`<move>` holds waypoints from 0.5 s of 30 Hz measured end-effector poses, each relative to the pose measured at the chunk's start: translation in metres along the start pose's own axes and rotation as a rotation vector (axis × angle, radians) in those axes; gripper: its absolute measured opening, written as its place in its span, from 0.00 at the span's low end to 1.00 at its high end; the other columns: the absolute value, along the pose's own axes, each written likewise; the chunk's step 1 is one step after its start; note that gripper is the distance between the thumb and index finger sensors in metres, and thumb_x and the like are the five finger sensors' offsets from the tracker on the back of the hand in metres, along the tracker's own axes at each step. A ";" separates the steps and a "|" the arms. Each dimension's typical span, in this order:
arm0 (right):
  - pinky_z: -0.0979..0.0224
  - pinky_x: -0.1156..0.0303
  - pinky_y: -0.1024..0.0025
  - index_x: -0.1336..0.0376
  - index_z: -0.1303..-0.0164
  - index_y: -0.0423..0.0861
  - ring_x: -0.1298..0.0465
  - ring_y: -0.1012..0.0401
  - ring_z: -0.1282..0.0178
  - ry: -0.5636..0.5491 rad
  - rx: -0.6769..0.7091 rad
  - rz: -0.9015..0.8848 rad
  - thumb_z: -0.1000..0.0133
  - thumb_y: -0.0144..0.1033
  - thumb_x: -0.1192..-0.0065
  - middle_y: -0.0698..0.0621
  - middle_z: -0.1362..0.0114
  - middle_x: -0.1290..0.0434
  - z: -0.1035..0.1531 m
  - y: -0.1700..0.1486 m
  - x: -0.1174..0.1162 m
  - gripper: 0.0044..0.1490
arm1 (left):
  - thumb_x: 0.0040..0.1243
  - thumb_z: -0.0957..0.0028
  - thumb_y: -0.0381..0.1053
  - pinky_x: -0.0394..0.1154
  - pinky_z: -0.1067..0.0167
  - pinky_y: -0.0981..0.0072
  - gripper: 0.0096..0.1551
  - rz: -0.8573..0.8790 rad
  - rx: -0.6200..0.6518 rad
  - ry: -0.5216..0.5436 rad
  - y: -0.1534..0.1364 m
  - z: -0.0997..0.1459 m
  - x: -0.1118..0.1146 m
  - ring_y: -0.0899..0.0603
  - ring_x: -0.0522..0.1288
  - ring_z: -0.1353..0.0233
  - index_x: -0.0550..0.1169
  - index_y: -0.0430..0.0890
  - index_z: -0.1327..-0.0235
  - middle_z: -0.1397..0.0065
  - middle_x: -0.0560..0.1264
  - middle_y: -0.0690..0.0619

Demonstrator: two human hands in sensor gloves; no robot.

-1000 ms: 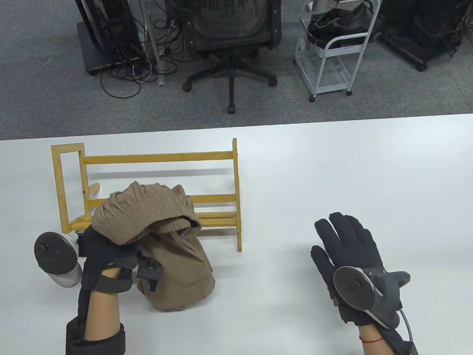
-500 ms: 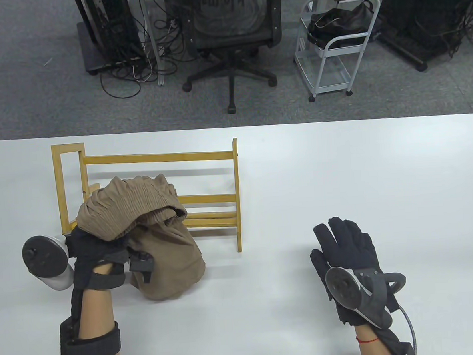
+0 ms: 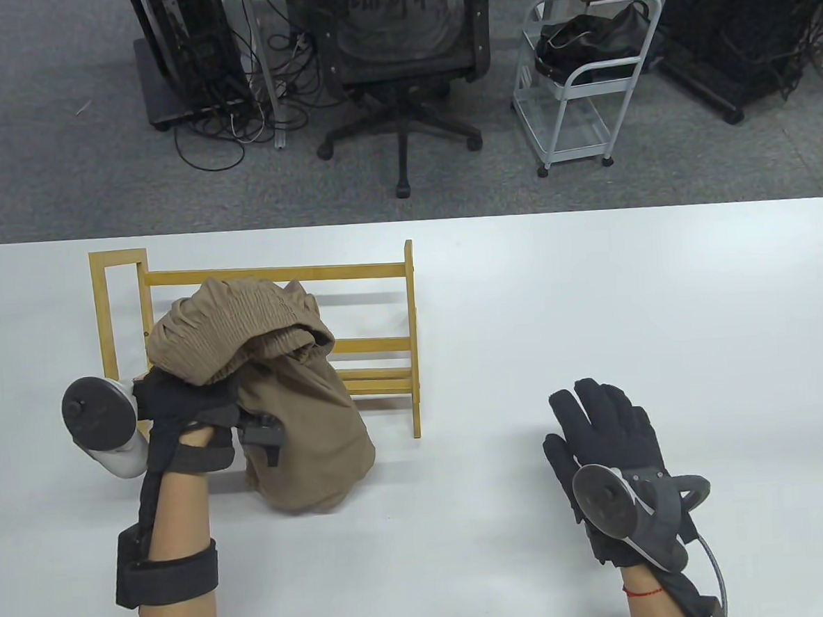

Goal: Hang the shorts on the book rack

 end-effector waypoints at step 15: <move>0.22 0.32 0.48 0.36 0.31 0.62 0.30 0.49 0.20 0.043 0.020 -0.019 0.51 0.62 0.39 0.52 0.18 0.33 0.001 0.006 -0.009 0.36 | 0.68 0.47 0.61 0.78 0.49 0.53 0.26 -0.039 -0.215 -0.027 -0.043 -0.044 0.016 0.44 0.84 0.46 0.77 0.54 0.38 0.41 0.82 0.55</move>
Point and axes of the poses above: the tracker on the back of each hand, its own y axis roughly to the thumb side, its own z axis roughly from the fingertips to the wrist, x = y × z, the point moved 4 cm from there along -z, roughly from the wrist to the fingertips
